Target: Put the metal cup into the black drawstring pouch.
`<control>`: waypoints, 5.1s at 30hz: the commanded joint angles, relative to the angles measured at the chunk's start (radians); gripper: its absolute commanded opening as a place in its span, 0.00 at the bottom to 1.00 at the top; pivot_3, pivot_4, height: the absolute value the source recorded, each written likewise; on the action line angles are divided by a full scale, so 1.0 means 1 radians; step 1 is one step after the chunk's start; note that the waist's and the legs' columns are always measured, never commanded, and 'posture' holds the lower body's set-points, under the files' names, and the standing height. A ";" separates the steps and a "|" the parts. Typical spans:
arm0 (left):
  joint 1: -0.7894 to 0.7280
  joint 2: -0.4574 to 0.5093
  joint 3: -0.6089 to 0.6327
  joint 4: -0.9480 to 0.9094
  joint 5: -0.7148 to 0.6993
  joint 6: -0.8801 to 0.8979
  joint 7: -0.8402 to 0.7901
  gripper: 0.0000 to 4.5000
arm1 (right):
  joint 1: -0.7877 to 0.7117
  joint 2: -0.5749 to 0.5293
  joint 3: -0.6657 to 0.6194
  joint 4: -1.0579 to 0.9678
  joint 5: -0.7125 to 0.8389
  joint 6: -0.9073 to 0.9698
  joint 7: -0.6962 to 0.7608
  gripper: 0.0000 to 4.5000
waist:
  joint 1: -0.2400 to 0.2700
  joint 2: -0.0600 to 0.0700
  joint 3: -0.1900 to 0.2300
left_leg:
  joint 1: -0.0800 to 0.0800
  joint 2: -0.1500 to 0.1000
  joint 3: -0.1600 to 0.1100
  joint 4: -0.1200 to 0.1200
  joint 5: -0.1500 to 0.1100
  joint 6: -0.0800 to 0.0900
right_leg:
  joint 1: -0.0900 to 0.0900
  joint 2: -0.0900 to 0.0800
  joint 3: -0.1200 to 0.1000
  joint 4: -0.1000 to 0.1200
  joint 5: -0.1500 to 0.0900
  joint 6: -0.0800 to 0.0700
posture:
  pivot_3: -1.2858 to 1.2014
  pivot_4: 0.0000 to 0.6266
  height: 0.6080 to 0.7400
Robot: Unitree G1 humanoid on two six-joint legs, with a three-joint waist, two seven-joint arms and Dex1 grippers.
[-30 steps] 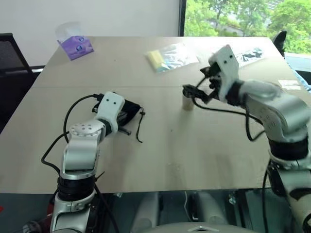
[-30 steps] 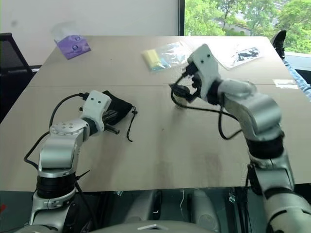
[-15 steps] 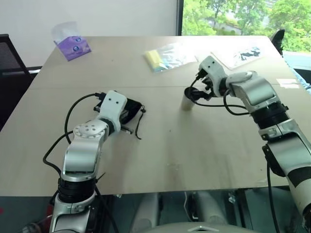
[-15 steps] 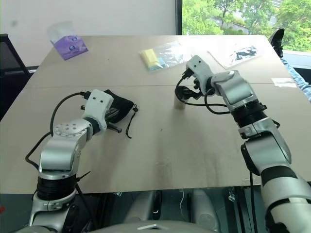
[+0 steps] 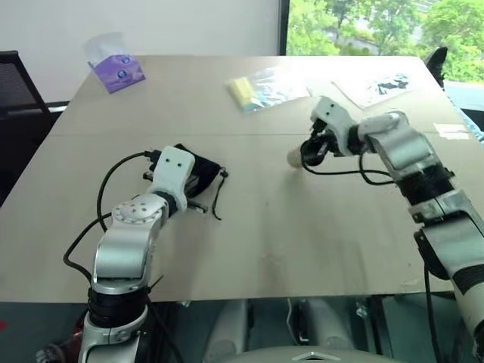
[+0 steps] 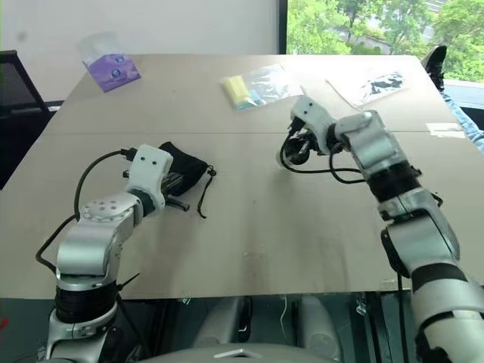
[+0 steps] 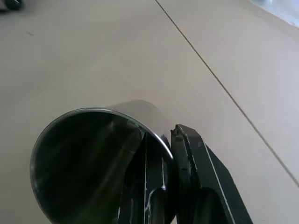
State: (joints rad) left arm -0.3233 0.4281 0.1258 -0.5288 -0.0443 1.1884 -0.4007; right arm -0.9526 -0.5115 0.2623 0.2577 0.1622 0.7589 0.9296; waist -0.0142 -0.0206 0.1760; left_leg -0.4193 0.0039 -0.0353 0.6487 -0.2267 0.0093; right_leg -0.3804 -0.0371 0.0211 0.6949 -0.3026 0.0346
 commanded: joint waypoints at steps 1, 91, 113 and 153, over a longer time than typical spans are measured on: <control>-0.066 -0.037 0.066 0.025 -0.080 0.056 -0.015 0.00 | 0.094 0.020 -0.183 -0.322 0.153 0.203 -0.067 0.02 | 0.002 0.000 0.000 | 0.000 0.000 -0.001 0.000 0.000 0.000 | 0.000 0.000 0.000 0.000 0.000 0.000 | 0.52 0.24 1.00; -0.381 -0.205 0.331 0.348 -1.146 0.426 0.524 0.00 | 0.454 0.699 -0.174 0.164 0.173 -0.686 -0.340 0.02 | -0.026 -0.005 -0.003 | 0.022 0.002 0.002 -0.005 0.004 -0.009 | 0.016 0.003 0.002 0.001 0.001 -0.002 | 0.52 0.24 1.00; -0.465 -0.357 0.382 0.293 -1.237 0.398 0.643 0.00 | 0.066 0.634 0.119 0.500 -0.305 -0.957 -0.644 0.02 | -0.020 -0.007 0.000 | 0.002 0.001 0.002 -0.008 0.007 -0.012 | -0.004 0.002 0.002 -0.002 0.001 -0.002 | 0.52 0.24 1.00; -0.367 0.000 0.321 0.613 -0.977 -0.017 0.025 0.00 | 0.315 0.361 -0.061 -0.465 -0.047 -0.096 -0.351 0.79 | -0.021 -0.007 0.000 | 0.002 0.001 0.002 -0.010 0.008 -0.013 | -0.006 0.002 0.001 -0.001 0.001 -0.002 | 0.52 0.24 1.00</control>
State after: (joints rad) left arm -0.6823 0.3990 0.4250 0.0931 -1.0211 1.2232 -0.3186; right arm -0.6488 -0.1329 0.2150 -0.1259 0.0862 0.6165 0.5604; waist -0.0354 -0.0279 0.1761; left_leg -0.4174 0.0050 -0.0336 0.6383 -0.2188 -0.0040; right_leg -0.3864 -0.0349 0.0218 0.6940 -0.3016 0.0327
